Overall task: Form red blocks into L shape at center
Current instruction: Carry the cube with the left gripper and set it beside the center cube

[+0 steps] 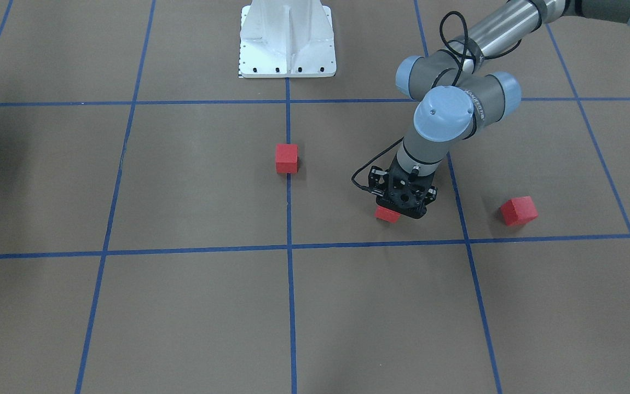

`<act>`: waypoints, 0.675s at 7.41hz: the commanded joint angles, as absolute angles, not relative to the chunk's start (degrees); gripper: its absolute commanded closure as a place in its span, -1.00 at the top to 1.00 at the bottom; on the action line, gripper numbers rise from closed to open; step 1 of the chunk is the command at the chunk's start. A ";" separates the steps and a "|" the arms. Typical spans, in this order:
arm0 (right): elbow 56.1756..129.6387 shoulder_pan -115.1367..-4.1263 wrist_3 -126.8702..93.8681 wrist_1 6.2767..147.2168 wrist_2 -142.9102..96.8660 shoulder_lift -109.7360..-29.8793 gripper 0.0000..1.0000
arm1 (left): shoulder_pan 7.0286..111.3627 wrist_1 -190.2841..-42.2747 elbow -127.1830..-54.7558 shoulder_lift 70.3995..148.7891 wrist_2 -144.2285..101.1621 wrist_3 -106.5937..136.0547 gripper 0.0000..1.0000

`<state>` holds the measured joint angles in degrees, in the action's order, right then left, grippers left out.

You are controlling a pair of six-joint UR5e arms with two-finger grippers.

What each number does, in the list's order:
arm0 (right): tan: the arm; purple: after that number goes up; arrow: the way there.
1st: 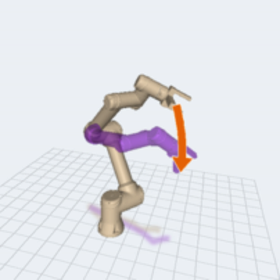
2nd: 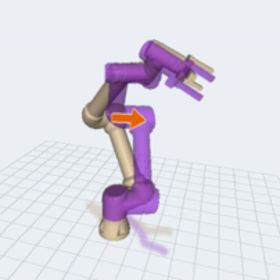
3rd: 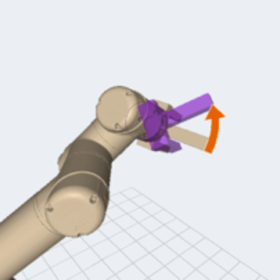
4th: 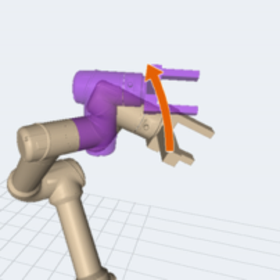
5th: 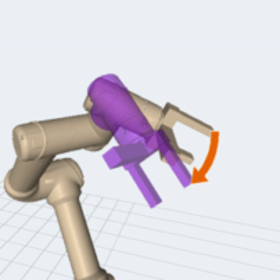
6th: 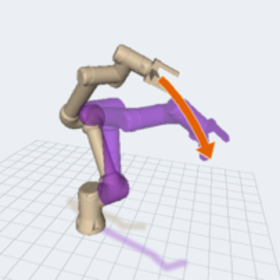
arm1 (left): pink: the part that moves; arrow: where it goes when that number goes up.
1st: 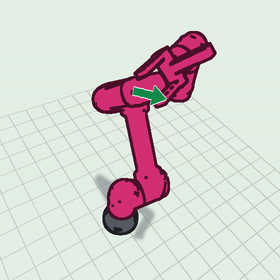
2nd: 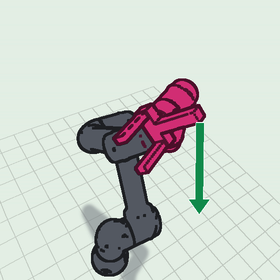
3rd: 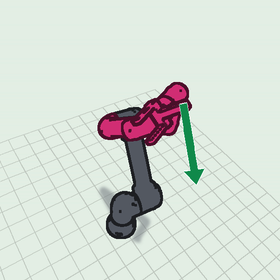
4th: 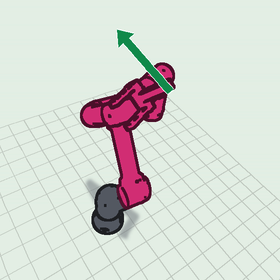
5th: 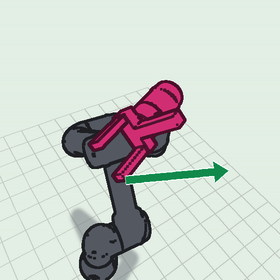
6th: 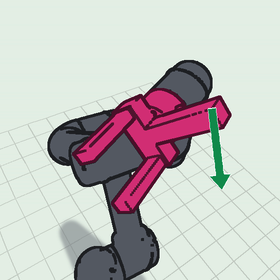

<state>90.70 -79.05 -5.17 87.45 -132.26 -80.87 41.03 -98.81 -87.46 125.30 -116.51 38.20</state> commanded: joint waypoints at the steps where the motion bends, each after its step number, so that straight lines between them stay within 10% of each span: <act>1: 90.61 -79.10 -4.93 87.45 -132.10 -81.30 0.99 | 40.52 -94.05 -87.02 131.90 -116.63 47.05 -1.00; 5: 90.53 -79.28 -5.19 87.45 -131.13 -81.47 0.99 | 31.74 -94.13 -78.41 143.95 -113.84 68.36 -1.00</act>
<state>90.53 -79.24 -5.18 87.45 -131.20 -81.45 34.10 -94.13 -80.89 140.89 -115.42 63.74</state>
